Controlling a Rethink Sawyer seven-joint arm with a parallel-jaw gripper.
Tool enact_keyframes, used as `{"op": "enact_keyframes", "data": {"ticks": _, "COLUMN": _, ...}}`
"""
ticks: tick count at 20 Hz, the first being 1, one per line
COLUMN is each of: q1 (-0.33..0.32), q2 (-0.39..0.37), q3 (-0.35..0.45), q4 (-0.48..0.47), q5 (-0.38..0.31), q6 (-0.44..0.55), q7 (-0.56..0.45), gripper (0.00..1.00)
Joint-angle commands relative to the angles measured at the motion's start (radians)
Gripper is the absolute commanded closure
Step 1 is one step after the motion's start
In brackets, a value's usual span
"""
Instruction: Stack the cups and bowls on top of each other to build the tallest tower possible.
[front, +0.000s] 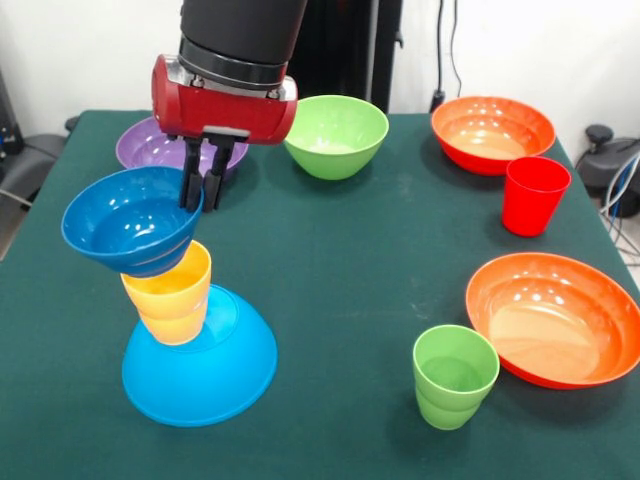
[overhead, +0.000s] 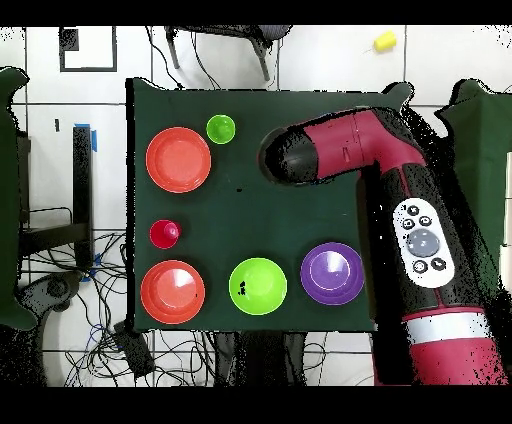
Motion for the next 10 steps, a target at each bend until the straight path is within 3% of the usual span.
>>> {"op": "enact_keyframes", "data": {"ticks": 1, "q1": 0.04, "q2": 0.029, "q3": -0.045, "q4": 0.015, "q5": -0.006, "q6": -0.002, "q7": 0.013, "gripper": 1.0}}
{"op": "enact_keyframes", "data": {"ticks": 10, "q1": 0.05, "q2": 0.029, "q3": -0.055, "q4": 0.024, "q5": 0.0, "q6": -0.039, "q7": 0.025, "gripper": 1.0}}
